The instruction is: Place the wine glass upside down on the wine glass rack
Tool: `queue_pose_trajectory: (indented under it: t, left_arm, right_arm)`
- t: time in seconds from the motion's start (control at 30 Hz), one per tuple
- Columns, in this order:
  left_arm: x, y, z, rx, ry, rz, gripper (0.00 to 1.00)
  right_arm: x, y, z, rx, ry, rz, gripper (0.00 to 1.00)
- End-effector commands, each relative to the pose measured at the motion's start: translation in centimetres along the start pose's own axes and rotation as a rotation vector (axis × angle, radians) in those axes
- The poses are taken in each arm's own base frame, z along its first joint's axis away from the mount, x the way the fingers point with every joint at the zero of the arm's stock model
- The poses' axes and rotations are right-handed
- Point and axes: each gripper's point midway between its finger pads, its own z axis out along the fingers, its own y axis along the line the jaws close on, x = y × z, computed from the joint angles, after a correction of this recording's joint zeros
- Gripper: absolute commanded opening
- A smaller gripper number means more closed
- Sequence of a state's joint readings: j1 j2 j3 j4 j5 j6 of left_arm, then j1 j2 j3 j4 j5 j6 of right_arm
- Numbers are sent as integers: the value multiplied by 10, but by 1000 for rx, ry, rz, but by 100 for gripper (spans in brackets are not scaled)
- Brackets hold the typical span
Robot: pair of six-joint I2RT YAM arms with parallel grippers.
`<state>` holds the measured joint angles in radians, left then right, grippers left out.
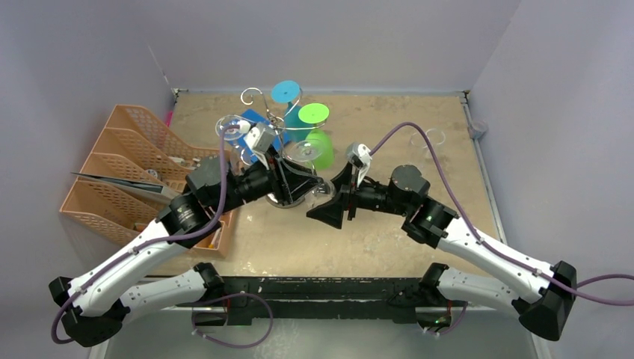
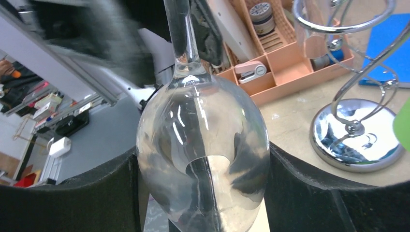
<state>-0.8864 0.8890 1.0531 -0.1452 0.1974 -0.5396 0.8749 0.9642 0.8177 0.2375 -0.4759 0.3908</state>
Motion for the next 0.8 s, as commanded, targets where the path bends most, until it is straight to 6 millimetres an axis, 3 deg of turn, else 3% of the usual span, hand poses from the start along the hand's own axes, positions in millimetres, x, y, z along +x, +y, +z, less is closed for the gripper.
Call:
queue_pose_trajectory:
  t: [0.0, 0.1, 0.2, 0.4, 0.6, 0.77]
  left_arm:
    - [-25, -16, -10, 42, -91, -21, 43]
    - [-30, -14, -15, 17, -114, -47, 64]
    - [-35, -17, -20, 22, -138, -64, 72]
    - [-48, -25, -33, 32, -188, -157, 77]
    - [-65, -17, -36, -6, -321, -593, 84]
    - [-80, -24, -32, 48, -361, -746, 84]
  right_arm:
    - [-35, 0, -6, 37, -139, -68, 48]
    - [-39, -3, -7, 58, -177, -73, 48]
    - [-40, -8, -8, 75, -206, -78, 47]
    - [-51, -7, -9, 74, -264, -111, 47]
    - [-54, 2, -15, 38, -271, -209, 47]
    - [-50, 7, -23, 29, -249, -276, 48]
